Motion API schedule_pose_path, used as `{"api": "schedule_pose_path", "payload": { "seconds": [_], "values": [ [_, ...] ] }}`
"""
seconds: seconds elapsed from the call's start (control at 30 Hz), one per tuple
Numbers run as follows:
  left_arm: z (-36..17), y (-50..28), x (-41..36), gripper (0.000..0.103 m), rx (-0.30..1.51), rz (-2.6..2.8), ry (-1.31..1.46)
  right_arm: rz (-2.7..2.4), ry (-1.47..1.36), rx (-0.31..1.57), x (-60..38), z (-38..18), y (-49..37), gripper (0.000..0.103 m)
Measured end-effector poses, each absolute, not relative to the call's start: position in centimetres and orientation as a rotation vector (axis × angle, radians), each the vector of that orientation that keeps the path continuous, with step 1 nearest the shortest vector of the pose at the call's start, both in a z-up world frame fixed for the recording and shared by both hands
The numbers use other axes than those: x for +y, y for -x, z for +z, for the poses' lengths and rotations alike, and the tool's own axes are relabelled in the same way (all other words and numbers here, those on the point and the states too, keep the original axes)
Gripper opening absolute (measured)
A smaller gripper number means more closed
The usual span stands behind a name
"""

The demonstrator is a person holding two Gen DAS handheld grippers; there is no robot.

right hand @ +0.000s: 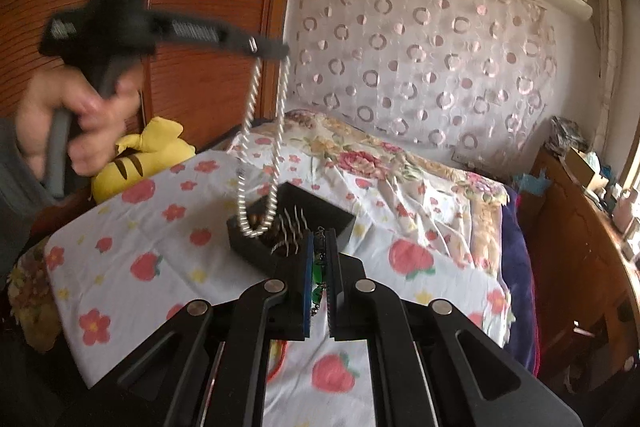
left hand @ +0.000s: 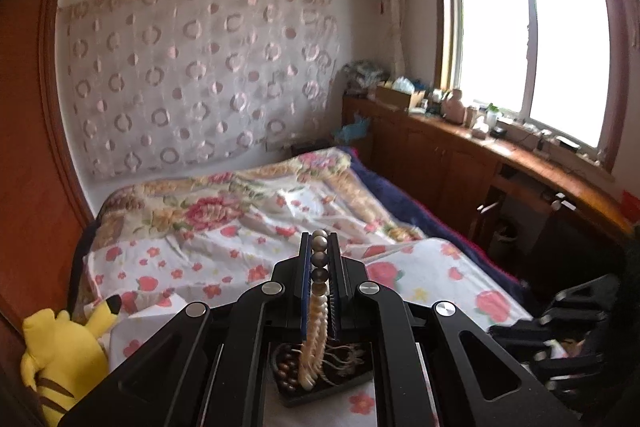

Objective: Organize jewelry
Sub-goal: 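Open left tool to drop pearl necklace into box while right tool releases green pendant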

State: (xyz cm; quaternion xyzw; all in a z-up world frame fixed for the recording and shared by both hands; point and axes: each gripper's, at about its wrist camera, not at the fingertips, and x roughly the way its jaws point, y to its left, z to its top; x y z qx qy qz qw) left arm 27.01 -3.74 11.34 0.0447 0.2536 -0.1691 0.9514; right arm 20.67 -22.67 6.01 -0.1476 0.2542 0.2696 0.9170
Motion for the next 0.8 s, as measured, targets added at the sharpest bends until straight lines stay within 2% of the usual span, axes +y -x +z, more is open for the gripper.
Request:
{"api": "schedule_pose_path", "payload": {
  "seconds": [0.23, 0.53, 0.8],
  "values": [
    [7.0, -31.3, -2.3, 0.007, 0.597, -0.321, -0.108, 0.595, 0.297, 0.526, -20.7, 5.8, -25.3, 0.007],
    [0.6, -33.4, -0.2, 0.007, 0.701, -0.323, -0.059, 0.654, 0.262, 0.584, -18.1, 2.8, -30.7, 0.007],
    [-1.1, -34.0, 0.2, 0.007, 0.72, -0.337, -0.057, 0.67, 0.248, 0.616, -16.9, 1.0, -32.7, 0.007]
  ]
}}
